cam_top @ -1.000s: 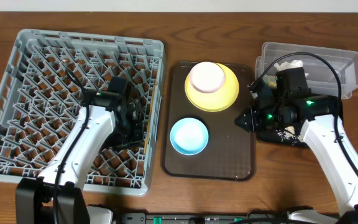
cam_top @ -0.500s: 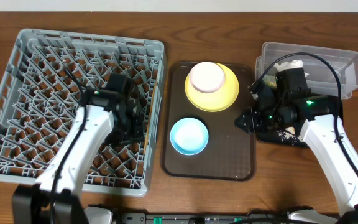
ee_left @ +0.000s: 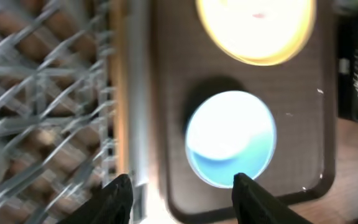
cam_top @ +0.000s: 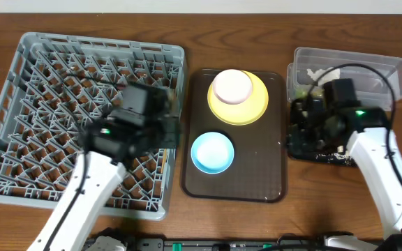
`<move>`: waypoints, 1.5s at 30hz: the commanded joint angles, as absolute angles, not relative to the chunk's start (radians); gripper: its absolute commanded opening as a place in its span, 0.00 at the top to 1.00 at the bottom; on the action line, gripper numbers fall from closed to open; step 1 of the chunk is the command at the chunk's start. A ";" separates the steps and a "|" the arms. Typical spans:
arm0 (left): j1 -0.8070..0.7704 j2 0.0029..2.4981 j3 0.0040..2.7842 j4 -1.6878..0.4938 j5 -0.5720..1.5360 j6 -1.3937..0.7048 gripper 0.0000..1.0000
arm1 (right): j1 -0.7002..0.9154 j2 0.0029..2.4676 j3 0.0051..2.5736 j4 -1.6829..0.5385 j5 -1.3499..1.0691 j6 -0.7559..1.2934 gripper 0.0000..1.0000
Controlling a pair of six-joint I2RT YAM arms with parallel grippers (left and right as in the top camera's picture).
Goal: Sort waste into correct bins and load items into the dishwasher
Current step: 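Reach the left gripper to the light-blue bowl and grasp its rim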
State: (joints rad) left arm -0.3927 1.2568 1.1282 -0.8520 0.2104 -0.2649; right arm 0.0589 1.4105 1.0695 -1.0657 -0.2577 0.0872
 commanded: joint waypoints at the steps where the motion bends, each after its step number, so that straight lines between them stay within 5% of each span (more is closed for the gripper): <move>1: -0.508 1.298 1.148 -0.812 0.137 -0.263 0.46 | -0.019 1.372 1.110 -1.085 -0.199 0.073 0.18; 2: -0.546 1.317 1.148 -0.793 0.121 -0.263 0.46 | -0.042 1.361 1.110 -1.091 -0.199 0.073 0.01; 21: -0.888 1.765 1.148 -0.575 0.093 -0.263 0.47 | -0.145 1.322 1.110 -1.141 -0.199 0.073 0.01; 34: -0.888 1.805 1.149 -0.569 0.093 -0.263 0.94 | -0.145 1.322 1.110 -1.142 -0.199 0.073 0.00; 45: -0.796 1.596 1.276 -0.728 0.092 -0.194 0.94 | -0.145 1.322 1.110 -1.145 -0.198 0.073 0.01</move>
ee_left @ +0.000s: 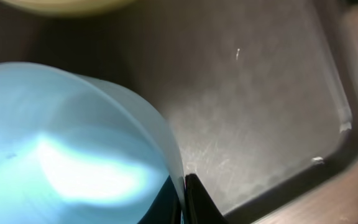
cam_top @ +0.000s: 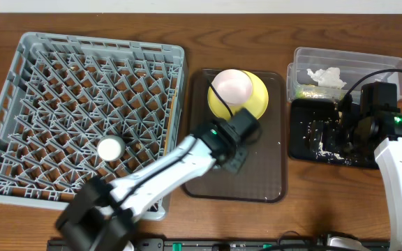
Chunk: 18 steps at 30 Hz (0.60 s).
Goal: Sort waste into correct bins and load items into the dishwasher
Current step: 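Reach the left gripper to the light-blue bowl and grasp its rim, then carry the light-blue bowl to the rack's back and release it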
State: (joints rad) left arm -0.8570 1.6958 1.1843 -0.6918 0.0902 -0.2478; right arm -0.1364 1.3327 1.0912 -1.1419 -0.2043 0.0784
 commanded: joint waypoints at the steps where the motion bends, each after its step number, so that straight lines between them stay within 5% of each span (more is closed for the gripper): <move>1: -0.739 1.551 1.311 -0.748 0.092 -0.183 0.94 | -0.145 1.322 1.110 -1.145 -0.199 0.073 0.01; 11: -0.398 1.471 1.400 -0.742 0.129 -0.089 0.94 | -0.145 1.322 1.110 -1.145 -0.199 0.073 0.01; 18: -0.156 1.509 1.400 -0.673 0.511 -0.041 0.94 | -0.145 1.322 1.110 -1.145 -0.199 0.073 0.01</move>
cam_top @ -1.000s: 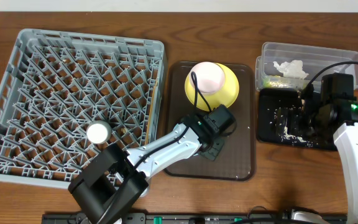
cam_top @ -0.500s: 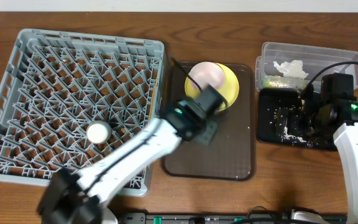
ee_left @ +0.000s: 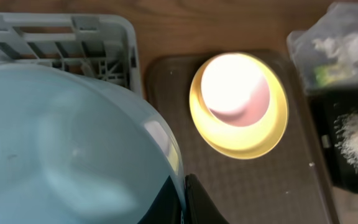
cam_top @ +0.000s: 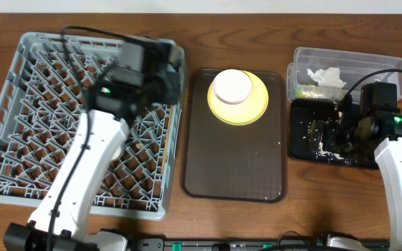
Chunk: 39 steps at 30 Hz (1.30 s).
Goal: Sort waste into correct bins and load items into the dishwasher
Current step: 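Carry the light-blue bowl to the rack's back and release it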
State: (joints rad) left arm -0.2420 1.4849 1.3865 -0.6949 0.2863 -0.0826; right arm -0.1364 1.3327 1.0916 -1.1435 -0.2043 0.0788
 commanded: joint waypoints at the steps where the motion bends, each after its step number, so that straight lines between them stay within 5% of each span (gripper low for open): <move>1: -0.122 1.516 1.400 -0.660 0.577 -0.041 0.94 | -0.145 1.322 1.110 -1.146 -0.199 0.073 0.01; 7: 0.072 1.597 1.400 -0.540 0.993 -0.042 0.94 | -0.145 1.322 1.110 -1.146 -0.199 0.073 0.01; 19: 0.239 1.829 1.400 -0.458 1.319 -0.057 0.94 | -0.145 1.322 1.110 -1.149 -0.199 0.073 0.01; 39: 0.364 1.974 1.397 -0.435 1.325 -0.057 0.90 | -0.145 1.322 1.110 -1.167 -0.199 0.073 0.01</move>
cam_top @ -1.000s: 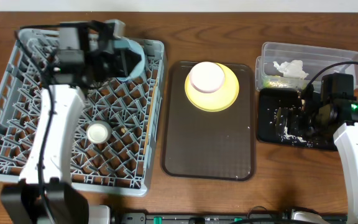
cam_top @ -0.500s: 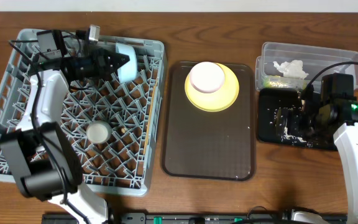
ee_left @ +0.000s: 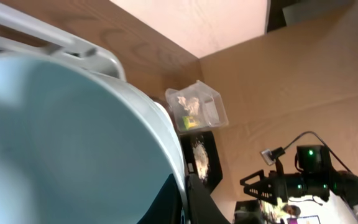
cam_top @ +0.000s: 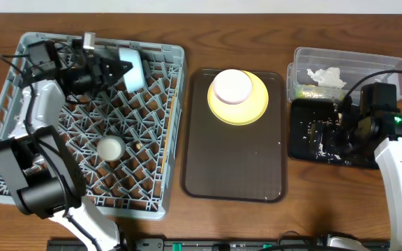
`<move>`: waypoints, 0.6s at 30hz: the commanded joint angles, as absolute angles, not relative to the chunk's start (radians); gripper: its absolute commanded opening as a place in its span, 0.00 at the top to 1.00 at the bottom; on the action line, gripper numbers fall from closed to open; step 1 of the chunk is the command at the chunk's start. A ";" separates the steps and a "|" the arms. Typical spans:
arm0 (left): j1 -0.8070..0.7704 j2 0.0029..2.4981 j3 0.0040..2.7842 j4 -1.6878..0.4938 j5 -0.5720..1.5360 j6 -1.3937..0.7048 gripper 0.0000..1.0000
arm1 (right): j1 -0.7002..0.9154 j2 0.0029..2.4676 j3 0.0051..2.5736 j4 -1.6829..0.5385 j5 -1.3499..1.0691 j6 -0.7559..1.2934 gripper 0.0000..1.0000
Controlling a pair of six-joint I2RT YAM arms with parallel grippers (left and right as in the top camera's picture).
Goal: Sort waste into correct bins and load items into the dishwasher
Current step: 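Carry the light-blue bowl to the rack's back and release it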
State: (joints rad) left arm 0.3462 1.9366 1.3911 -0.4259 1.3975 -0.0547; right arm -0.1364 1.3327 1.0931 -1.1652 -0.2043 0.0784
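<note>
The light blue bowl [cam_top: 132,68] stands on its edge over the back row of the grey dish rack [cam_top: 47,164]. My left gripper [cam_top: 121,68] reaches in from the rack's far left and is shut on the bowl's rim. In the left wrist view the bowl [ee_left: 55,137] fills the left side, with the fingertips [ee_left: 189,200] pinching its rim. A pale pink bowl [cam_top: 233,86] sits on a yellow plate [cam_top: 255,109] on the brown tray [cam_top: 236,171]. My right gripper [cam_top: 324,136] hangs over the black bin [cam_top: 306,150]; its jaws are not readable.
A white cup [cam_top: 110,147] stands mouth-up in the middle of the rack. A clear bin [cam_top: 347,66] holding crumpled paper and green scraps sits behind the black bin at the far right. White crumbs lie in the black bin.
My left arm was over the rack's far right corner with the bowl held flat. Now it reaches from the far left, and the bowl is turned on edge over the back row. The right arm is unchanged.
My left gripper was open at the rack's right edge while the blue bowl lay on the tray. Then it was shut on the bowl's rim on the tray. Then the bowl was over the rack's far corner, and now it stands on edge at the rack's back.
</note>
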 commanded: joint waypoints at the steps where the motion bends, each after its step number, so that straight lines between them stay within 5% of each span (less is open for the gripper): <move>1: 0.368 1.974 1.397 -0.440 1.315 -0.057 0.90 | -0.145 1.322 1.110 -1.168 -0.199 0.073 0.01; 18: 0.451 1.971 1.397 -0.668 1.185 -0.056 0.78 | -0.145 1.322 1.110 -1.169 -0.199 0.073 0.01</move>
State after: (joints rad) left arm 0.4305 1.9648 1.3911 -0.6312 1.2018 -0.0559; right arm -0.1364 1.3327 1.0931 -1.1667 -0.2043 0.0784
